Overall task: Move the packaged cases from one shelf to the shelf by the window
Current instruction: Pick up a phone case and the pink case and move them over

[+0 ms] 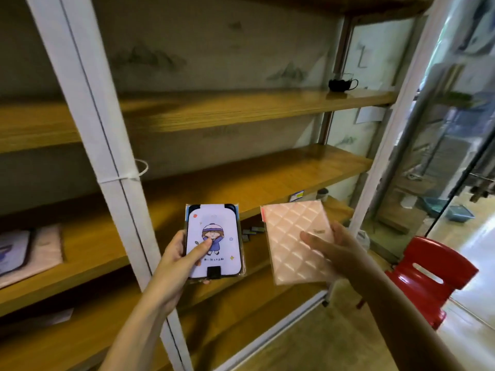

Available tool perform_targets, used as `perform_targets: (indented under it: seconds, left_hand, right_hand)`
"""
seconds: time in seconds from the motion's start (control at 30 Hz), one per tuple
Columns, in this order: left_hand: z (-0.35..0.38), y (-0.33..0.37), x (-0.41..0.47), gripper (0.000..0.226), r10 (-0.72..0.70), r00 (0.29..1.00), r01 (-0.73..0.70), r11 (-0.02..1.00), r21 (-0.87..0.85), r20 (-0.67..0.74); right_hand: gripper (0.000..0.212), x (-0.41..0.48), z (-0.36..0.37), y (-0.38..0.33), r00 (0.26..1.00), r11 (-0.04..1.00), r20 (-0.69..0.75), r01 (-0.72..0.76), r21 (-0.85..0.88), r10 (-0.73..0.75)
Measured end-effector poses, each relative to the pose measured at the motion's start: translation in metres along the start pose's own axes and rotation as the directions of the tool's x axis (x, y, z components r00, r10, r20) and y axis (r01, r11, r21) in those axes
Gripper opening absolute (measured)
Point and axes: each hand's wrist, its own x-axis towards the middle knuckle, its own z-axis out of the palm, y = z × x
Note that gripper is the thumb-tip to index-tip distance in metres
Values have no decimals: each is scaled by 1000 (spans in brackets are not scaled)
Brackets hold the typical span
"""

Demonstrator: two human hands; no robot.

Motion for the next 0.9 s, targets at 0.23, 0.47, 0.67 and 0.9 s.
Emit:
perform_targets:
  seconds: [0.23, 0.47, 0.67, 0.9]
  left_hand:
    - [79, -5, 92, 33, 10, 1000, -11, 999, -37, -18]
    - [150, -2, 202, 23, -24, 999, 23, 1000, -18, -34]
    - [181, -20, 271, 25, -72, 990, 76, 997, 22, -119]
    - [212, -28, 333, 30, -96, 966, 119, 989, 85, -241]
  right_hand:
    - [36, 72, -73, 9, 998, 997, -35, -46, 66, 48]
    - [38, 172, -134, 5, 999, 999, -20, -30, 44, 30]
    - [25, 249, -164, 17, 995, 993, -17, -93, 71, 95]
    - [37, 333, -190, 31, 994, 992, 44, -95, -88, 99]
